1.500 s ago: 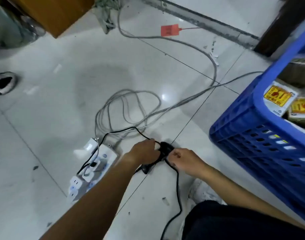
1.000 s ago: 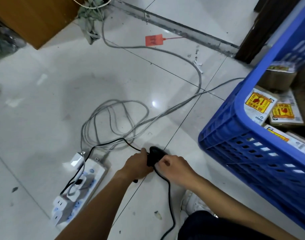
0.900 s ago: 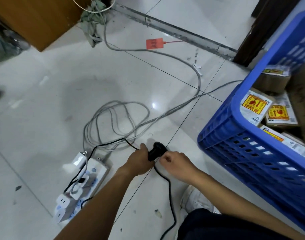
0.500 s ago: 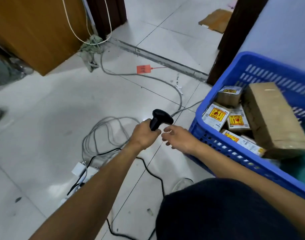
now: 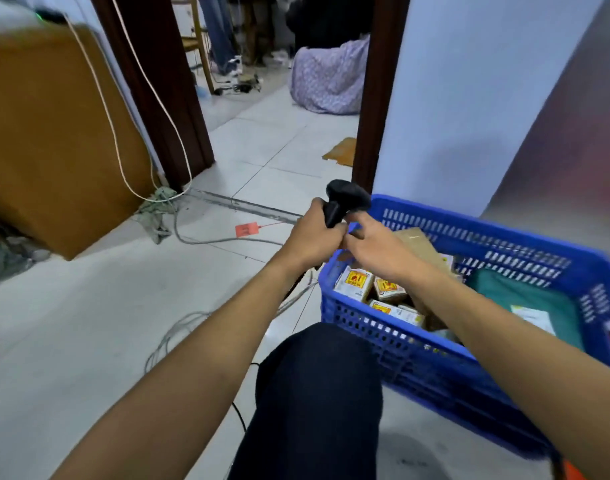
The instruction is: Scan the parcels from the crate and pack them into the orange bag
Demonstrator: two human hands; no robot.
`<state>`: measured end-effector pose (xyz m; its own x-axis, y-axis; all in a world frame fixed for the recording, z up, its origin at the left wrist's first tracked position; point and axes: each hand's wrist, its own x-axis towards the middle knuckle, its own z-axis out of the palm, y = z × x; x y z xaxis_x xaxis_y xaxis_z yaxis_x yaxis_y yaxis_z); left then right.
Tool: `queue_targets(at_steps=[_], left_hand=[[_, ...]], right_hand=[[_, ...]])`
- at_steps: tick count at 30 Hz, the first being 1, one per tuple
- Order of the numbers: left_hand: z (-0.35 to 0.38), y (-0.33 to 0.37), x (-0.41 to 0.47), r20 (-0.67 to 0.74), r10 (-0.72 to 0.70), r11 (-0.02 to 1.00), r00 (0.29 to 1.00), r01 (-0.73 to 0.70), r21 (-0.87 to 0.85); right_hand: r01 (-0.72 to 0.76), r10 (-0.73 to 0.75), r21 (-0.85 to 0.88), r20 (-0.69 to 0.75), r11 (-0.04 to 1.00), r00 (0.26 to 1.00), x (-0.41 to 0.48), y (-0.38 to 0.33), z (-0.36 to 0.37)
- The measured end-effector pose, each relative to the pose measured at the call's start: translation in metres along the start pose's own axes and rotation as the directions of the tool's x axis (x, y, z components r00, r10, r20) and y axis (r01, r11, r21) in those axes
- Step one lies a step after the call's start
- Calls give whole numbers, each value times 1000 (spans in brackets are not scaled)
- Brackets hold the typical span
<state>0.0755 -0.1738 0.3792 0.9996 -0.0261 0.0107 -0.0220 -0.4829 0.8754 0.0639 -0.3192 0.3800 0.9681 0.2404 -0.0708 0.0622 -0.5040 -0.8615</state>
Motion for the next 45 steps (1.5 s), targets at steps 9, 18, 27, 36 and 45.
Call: queue_targets(at_steps=[9, 18, 27, 36, 45], left_hand=[[57, 124, -35, 18, 140, 960, 990, -131, -246], [131, 141, -45, 33, 260, 914, 965, -235, -330], [169, 127, 14, 176, 201, 968, 964, -168, -188], [153, 102, 46, 242, 108, 991, 964, -124, 51], [130, 71, 65, 184, -22, 998, 983, 12, 56]], right_hand=[[113, -96, 28, -353, 993, 931, -77, -15, -96], [-43, 87, 122, -385, 992, 919, -134, 55, -159], [-342, 302, -16, -432, 940, 850, -133, 156, -209], [-475, 344, -336, -381, 813, 858, -107, 198, -209], [-218, 268, -828, -85, 516, 960, -59, 224, -153]])
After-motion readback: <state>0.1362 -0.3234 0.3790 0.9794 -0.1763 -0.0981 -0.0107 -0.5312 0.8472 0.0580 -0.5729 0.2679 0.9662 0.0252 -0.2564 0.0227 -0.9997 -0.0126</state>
